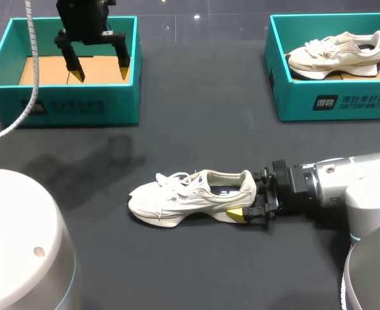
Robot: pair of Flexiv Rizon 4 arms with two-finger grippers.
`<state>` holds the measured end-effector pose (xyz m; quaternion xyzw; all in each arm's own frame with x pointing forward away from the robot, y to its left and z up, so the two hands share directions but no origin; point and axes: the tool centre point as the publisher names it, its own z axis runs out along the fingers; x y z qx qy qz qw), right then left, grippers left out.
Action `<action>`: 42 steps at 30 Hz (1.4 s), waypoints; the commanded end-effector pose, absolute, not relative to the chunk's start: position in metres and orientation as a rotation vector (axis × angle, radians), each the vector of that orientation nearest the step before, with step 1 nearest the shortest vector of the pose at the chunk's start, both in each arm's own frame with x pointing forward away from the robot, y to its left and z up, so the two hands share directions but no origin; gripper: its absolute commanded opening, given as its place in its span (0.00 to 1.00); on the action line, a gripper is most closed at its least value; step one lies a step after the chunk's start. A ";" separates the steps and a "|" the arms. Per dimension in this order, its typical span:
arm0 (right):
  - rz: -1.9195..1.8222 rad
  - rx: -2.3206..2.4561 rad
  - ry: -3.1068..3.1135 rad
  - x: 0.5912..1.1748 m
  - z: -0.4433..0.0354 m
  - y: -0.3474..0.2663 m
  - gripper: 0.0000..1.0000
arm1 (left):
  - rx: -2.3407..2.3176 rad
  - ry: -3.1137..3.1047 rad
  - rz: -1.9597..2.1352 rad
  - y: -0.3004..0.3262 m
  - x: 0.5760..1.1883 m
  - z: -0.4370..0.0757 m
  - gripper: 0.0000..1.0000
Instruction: Take the shoe out of the shoebox, open the shoe tongue, remove and reinsert the insole, then place the shoe into the shoebox
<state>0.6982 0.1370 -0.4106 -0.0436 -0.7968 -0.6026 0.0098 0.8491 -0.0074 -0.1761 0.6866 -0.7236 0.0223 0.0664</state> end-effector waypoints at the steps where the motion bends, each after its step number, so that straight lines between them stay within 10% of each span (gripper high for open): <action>1: -1.874 -0.136 -2.491 0.697 -0.412 0.139 0.00 | 2.142 -2.223 0.131 -0.032 0.791 -0.171 1.00; 42: -1.874 -0.136 -2.491 0.697 -0.412 0.139 0.00 | 2.260 -2.002 -0.126 -0.159 0.683 -0.238 1.00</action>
